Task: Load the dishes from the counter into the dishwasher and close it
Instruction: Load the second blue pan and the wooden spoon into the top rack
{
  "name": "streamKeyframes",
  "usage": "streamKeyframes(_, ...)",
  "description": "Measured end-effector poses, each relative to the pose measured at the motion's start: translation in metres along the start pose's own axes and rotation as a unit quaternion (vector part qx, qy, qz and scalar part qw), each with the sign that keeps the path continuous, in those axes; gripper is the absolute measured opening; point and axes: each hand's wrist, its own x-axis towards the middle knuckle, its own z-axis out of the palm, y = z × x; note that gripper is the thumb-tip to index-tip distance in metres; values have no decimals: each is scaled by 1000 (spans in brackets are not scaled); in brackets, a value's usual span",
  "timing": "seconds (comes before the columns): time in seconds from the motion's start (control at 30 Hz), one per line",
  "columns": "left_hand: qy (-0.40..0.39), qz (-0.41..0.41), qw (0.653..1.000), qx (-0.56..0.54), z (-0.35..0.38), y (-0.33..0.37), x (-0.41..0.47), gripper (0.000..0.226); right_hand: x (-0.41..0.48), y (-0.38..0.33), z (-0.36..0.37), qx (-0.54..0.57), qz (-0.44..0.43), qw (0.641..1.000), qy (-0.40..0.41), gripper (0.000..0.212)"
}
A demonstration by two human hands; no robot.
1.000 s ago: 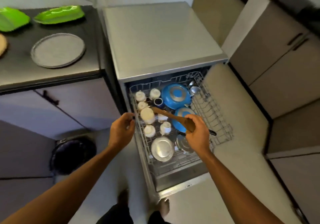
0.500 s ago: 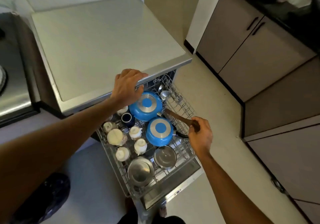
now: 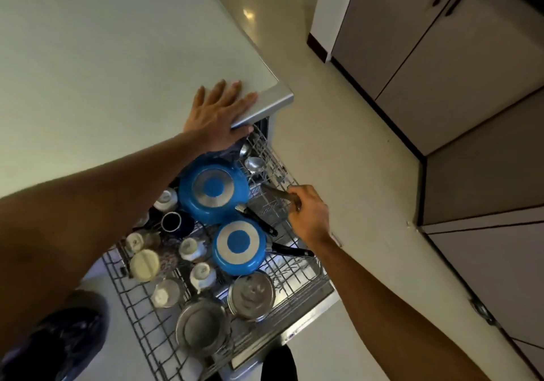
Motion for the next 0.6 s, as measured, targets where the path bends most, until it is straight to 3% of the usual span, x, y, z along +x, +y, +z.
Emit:
streamKeyframes(0.13, 19, -5, 1000, 8, 0, -2, 8, 78, 38, -8, 20, -49, -45, 994, -84, 42)
streamKeyframes(0.3, 12, -24, 1000, 7, -1, -1, 7, 77, 90, -15, 56, -99, -102, 960, -240, 46)
streamKeyframes(0.43, 23, -29, 999, 7, -1, -1, 6, 76, 124, -9, 95, -137, -124, 946, -268, 29)
streamKeyframes(0.53, 33, -37, 999, 3, 0, 0, 4, 74, 131, 0, 120, -175, -175, 931, -270, 36)
streamKeyframes(0.6, 35, -41, 999, 3, 0, 0, 6, 74, 133, 8, 131, -175, -165, 930, -278, 43)
